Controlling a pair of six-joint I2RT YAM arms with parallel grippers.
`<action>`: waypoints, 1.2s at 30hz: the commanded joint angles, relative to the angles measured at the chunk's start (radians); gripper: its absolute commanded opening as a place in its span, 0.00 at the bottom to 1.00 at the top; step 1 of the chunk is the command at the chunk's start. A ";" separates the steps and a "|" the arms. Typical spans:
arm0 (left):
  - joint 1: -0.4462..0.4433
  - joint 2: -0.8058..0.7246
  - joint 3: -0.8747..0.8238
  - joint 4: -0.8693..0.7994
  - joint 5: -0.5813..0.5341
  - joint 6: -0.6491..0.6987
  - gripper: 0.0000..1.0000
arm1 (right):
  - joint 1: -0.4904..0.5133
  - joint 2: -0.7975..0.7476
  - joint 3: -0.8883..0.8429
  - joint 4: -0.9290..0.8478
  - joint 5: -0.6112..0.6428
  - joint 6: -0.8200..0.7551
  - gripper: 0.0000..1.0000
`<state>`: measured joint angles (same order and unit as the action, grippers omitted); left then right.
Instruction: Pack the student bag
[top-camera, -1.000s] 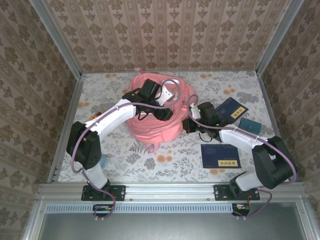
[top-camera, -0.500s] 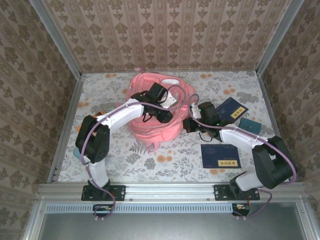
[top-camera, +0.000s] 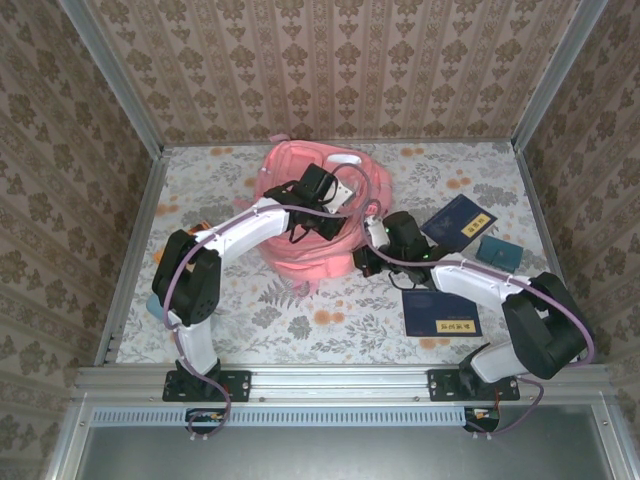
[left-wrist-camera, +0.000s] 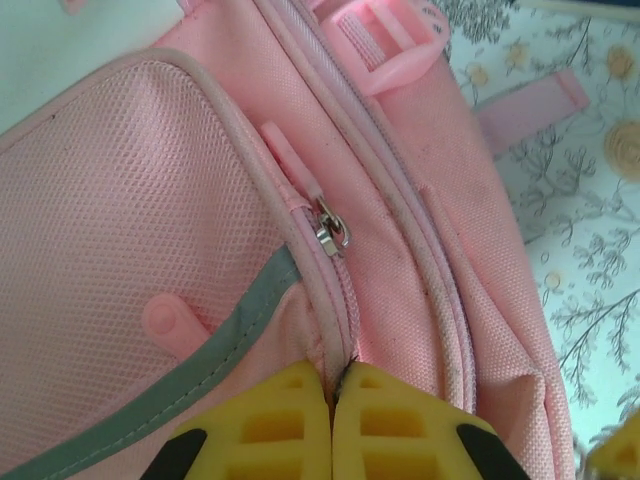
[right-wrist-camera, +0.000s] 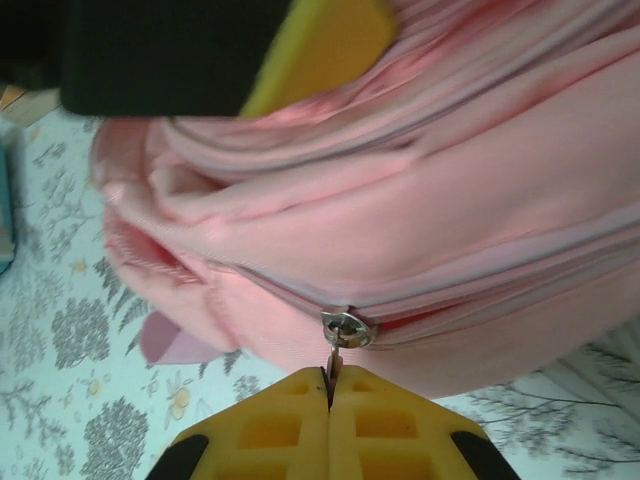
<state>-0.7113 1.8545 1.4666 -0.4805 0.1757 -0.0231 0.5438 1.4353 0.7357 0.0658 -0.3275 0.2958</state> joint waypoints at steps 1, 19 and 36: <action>0.016 -0.015 -0.011 0.154 -0.003 -0.089 0.00 | 0.034 -0.029 -0.035 0.122 -0.124 0.043 0.00; 0.042 -0.134 -0.129 0.248 0.131 -0.092 0.00 | -0.155 -0.241 0.016 -0.160 0.010 0.544 0.61; 0.046 -0.173 -0.146 0.247 0.114 -0.132 0.00 | -0.153 0.122 0.152 0.052 -0.237 0.895 0.43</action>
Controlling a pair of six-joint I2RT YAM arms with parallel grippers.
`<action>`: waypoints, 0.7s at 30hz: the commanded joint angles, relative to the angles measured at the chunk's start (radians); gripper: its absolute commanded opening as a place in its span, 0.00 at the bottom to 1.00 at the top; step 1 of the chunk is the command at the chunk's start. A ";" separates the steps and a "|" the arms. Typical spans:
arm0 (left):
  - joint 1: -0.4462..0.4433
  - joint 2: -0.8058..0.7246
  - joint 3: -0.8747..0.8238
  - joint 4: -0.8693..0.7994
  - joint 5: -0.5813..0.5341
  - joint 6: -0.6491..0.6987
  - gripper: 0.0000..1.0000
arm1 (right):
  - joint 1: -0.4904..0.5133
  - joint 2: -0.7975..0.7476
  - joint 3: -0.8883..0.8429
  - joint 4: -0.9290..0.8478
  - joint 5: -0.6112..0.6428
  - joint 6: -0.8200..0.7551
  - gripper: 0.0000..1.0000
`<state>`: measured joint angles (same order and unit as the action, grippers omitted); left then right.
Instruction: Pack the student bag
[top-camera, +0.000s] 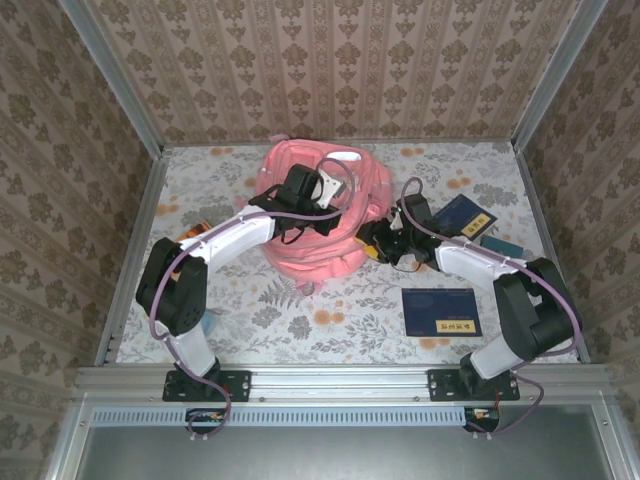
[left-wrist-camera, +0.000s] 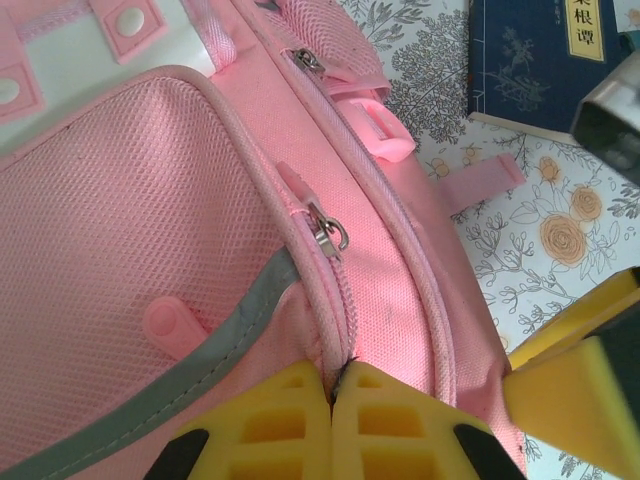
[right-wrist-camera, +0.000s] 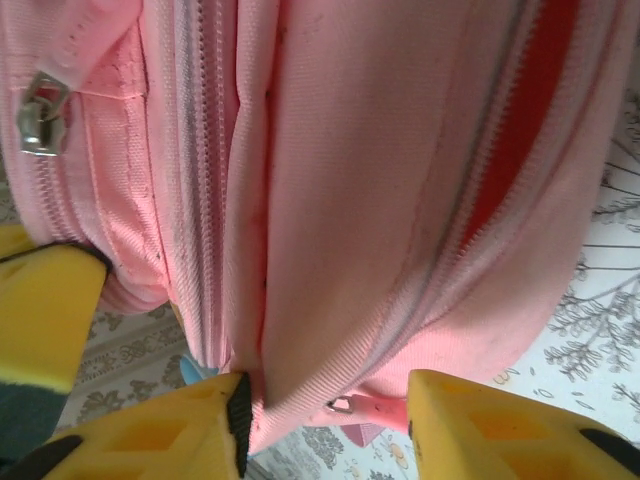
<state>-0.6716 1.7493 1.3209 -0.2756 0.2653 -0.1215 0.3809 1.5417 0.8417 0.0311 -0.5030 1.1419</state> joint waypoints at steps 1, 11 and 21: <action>0.008 -0.070 0.000 0.037 0.023 -0.039 0.00 | 0.013 0.022 0.049 0.099 -0.063 0.048 0.42; 0.015 -0.151 -0.047 0.010 -0.032 -0.119 0.10 | 0.026 0.099 0.067 0.178 -0.110 0.073 0.05; 0.014 -0.364 -0.181 -0.161 -0.209 -0.331 0.56 | 0.071 0.109 0.127 0.263 -0.131 0.079 0.00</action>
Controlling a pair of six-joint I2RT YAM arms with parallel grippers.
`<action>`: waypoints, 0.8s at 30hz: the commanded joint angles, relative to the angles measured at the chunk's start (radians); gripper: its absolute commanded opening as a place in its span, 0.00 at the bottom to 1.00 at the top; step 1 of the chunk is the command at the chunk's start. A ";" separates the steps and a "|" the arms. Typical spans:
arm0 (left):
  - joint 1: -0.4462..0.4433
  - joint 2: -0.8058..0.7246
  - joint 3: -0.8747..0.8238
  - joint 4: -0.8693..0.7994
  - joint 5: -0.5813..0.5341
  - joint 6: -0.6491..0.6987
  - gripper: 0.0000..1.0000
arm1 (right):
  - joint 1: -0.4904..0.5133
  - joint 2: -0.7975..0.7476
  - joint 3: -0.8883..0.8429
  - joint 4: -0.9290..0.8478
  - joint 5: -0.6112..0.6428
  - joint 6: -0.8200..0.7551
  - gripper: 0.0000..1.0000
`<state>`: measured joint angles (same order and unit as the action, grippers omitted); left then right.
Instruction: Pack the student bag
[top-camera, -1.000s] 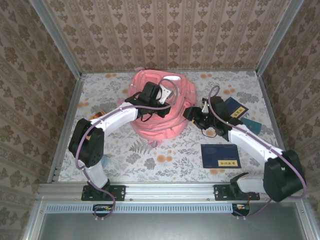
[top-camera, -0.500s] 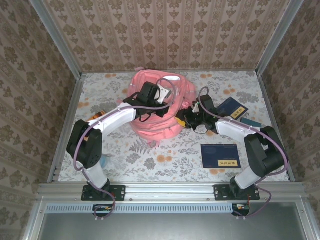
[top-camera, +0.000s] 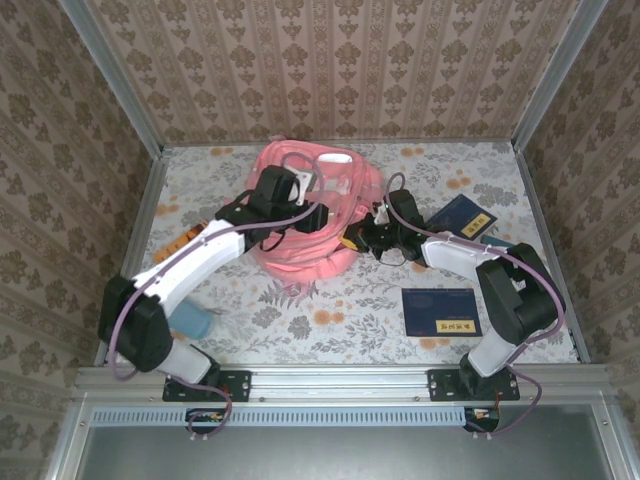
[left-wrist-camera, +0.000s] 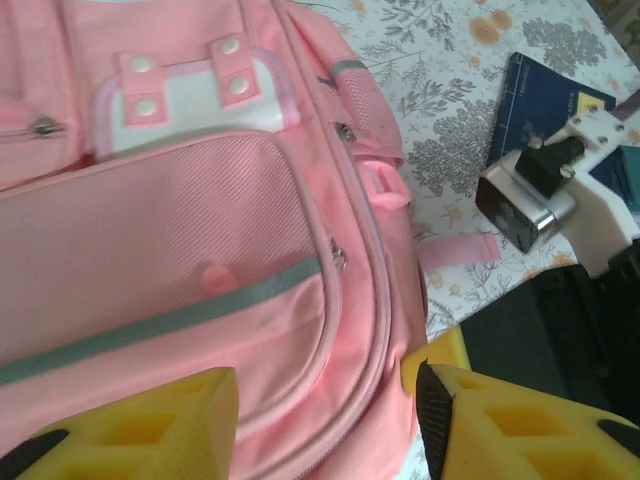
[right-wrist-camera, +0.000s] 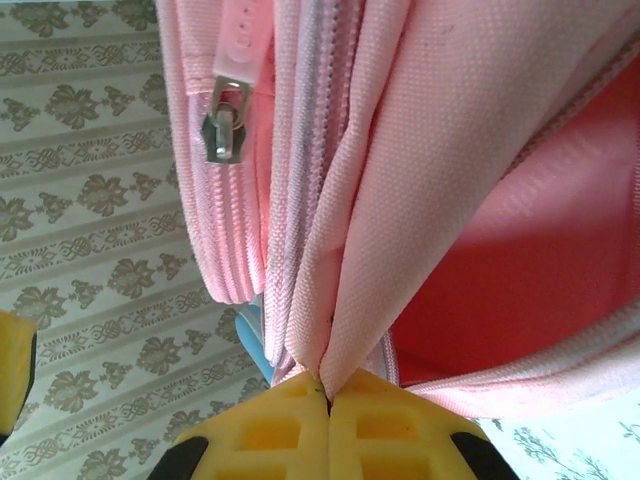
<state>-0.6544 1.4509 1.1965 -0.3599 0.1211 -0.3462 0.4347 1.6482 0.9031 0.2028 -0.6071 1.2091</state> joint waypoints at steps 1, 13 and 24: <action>-0.010 -0.102 -0.088 -0.081 -0.073 -0.136 0.58 | 0.022 0.007 0.078 0.090 -0.028 0.012 0.00; -0.158 -0.137 -0.282 0.047 -0.144 -0.394 0.54 | 0.082 0.062 0.189 0.067 -0.052 0.016 0.00; -0.166 -0.029 -0.311 0.125 -0.251 -0.494 0.32 | 0.084 0.057 0.190 0.052 -0.049 0.015 0.00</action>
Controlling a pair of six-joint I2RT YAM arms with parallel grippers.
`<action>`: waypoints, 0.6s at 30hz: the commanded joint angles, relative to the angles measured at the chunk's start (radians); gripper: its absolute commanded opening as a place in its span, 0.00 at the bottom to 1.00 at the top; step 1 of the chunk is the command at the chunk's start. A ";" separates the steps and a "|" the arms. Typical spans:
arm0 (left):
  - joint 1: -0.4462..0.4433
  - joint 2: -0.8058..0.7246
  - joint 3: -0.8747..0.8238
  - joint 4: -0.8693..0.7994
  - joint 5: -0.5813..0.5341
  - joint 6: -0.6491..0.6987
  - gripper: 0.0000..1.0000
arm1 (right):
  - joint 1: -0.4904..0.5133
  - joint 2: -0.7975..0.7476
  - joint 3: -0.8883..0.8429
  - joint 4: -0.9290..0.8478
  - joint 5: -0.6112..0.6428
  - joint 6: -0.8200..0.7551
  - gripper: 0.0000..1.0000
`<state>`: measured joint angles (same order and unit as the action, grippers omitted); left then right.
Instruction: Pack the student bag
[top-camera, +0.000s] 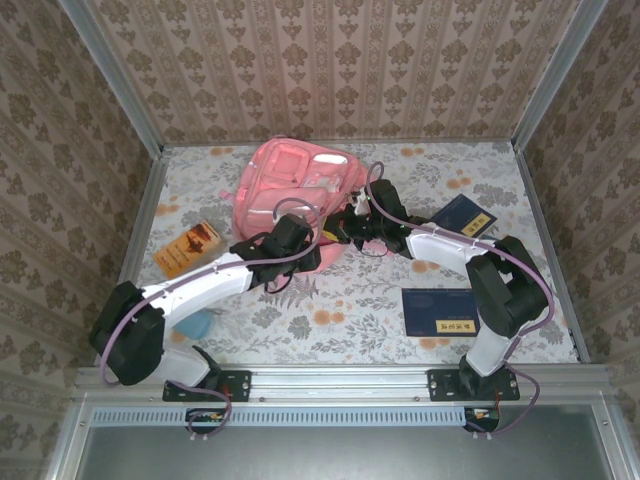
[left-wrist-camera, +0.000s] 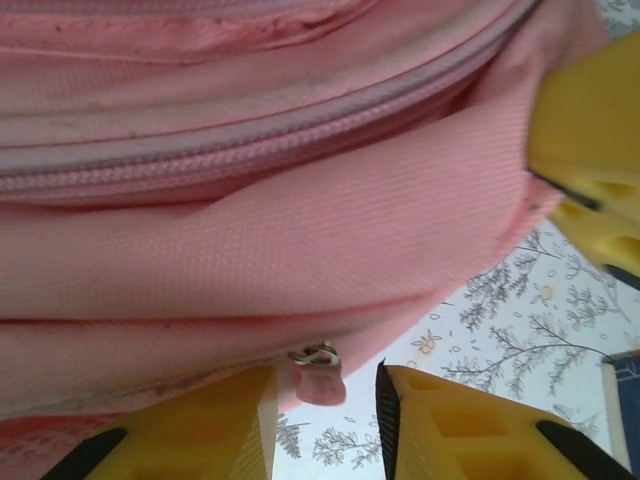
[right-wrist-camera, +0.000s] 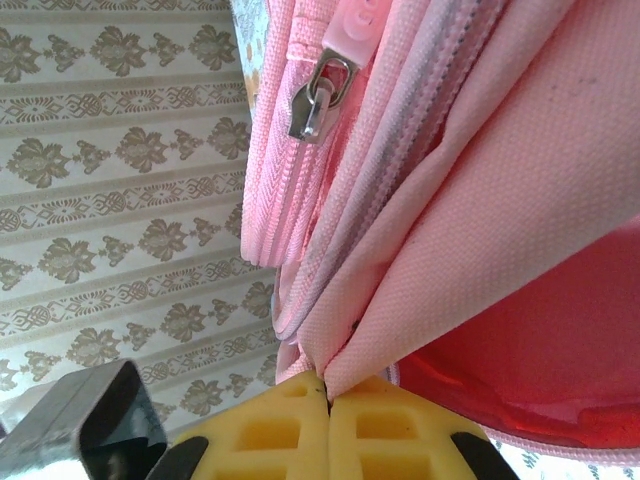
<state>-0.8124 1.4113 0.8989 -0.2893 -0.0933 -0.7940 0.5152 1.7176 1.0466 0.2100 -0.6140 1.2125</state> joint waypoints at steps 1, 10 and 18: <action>-0.010 0.018 -0.021 0.072 -0.037 -0.051 0.32 | 0.003 -0.012 0.047 0.046 -0.043 0.012 0.00; -0.014 0.018 -0.078 0.164 -0.119 -0.065 0.18 | 0.006 -0.008 0.048 0.043 -0.042 0.013 0.00; -0.032 -0.008 -0.100 0.139 -0.182 -0.045 0.03 | 0.005 -0.005 0.046 0.017 -0.020 0.003 0.00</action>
<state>-0.8410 1.4250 0.8230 -0.1509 -0.2127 -0.8444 0.5152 1.7180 1.0466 0.1963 -0.6132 1.2121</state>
